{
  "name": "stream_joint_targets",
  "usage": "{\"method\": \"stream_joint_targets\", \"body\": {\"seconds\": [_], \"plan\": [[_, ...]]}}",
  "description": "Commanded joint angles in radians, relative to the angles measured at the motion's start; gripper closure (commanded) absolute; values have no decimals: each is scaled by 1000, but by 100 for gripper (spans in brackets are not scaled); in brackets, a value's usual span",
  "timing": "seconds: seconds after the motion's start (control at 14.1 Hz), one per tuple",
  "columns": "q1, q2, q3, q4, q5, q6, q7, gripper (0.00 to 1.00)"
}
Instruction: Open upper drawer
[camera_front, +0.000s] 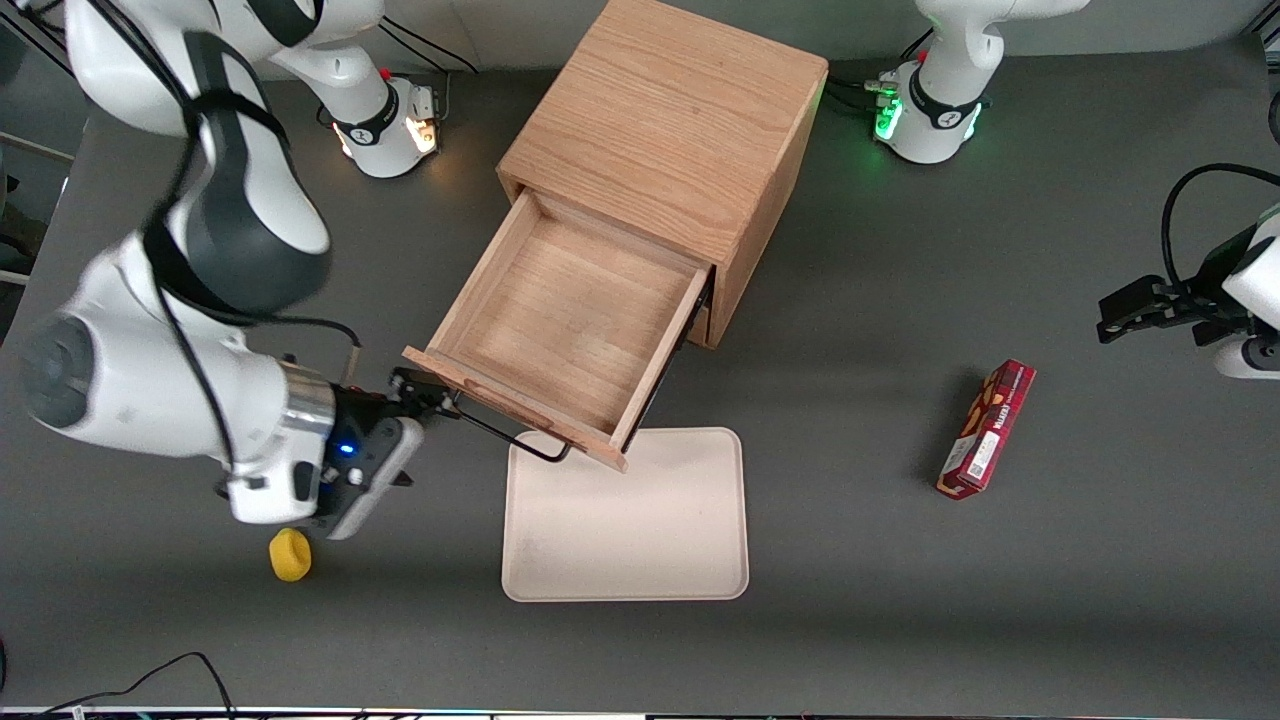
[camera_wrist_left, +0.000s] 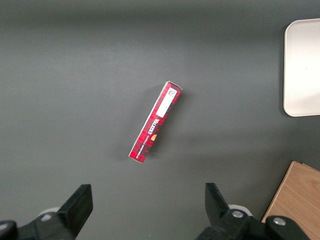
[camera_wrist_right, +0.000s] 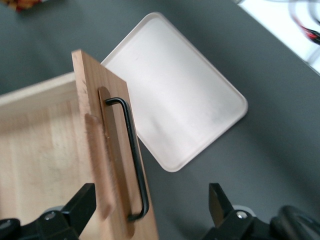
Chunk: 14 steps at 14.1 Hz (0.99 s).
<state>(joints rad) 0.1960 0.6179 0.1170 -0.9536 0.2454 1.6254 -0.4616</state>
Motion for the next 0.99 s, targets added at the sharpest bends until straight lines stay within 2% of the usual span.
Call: {"method": "stream_joint_targets", "body": {"seconds": [0.0,0.07,0.14,0.28,0.35,0.42,0.5,0.71,0.78,0.92], "plan": [[14,-145,-10,-126,-64,2,291,0],[13,-180,4,-141,-145,2,443,0],[11,-204,6,-146,-190,-16,515,0],[-9,-231,-14,-161,-204,-129,524,0],[-12,-254,-46,-192,-236,-184,552,0],[-16,-306,-83,-276,-241,-202,581,0],[-20,-382,-104,-406,-254,-171,586,0],[-23,-634,-123,-812,-241,64,655,0],[-23,-689,-132,-900,-241,117,658,0],[-27,-718,-157,-932,-241,133,687,0]]}}
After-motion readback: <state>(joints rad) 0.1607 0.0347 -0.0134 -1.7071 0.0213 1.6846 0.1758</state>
